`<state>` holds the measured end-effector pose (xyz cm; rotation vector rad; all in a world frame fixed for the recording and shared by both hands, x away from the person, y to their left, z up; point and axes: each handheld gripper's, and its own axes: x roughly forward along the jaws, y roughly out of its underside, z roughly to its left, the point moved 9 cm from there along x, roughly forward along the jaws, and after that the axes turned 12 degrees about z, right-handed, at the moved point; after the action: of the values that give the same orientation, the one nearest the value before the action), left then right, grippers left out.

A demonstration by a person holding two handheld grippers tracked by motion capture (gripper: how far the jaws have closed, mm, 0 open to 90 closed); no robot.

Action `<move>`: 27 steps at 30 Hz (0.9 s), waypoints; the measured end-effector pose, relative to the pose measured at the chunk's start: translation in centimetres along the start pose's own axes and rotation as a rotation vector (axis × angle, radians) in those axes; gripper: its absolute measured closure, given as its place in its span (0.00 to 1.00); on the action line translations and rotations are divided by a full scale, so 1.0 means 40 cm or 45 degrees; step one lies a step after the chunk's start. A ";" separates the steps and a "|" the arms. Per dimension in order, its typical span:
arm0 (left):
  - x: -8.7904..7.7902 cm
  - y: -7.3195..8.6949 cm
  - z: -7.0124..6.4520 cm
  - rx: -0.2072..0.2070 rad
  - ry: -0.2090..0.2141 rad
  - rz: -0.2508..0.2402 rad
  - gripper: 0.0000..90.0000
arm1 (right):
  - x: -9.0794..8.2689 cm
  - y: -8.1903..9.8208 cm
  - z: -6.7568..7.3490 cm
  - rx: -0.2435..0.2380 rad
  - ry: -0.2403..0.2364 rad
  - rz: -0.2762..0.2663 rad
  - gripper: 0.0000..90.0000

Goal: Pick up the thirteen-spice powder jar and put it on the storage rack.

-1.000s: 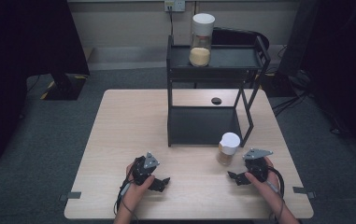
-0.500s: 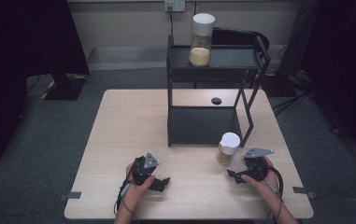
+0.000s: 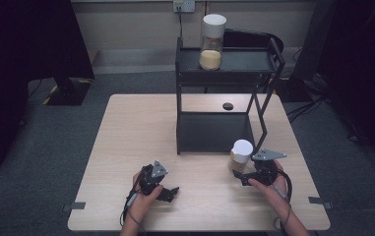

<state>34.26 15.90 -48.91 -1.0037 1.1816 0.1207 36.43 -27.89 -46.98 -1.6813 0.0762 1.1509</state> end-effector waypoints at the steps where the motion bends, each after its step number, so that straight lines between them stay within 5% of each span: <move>1: 0.000 0.000 0.000 0.000 0.000 0.000 0.00 | 0.002 -0.001 0.002 0.005 0.006 -0.015 0.05; 14: 0.000 0.000 0.000 0.000 0.000 0.000 0.00 | 0.033 -0.005 0.018 0.036 0.054 -0.201 0.19; 27: 0.000 0.000 0.000 -0.001 -0.001 0.000 0.00 | 0.045 -0.017 0.017 -0.023 0.061 -0.315 0.34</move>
<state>34.25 15.89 -48.91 -1.0041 1.1812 0.1217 37.33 -26.23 -47.77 -1.6816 -0.1099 0.9286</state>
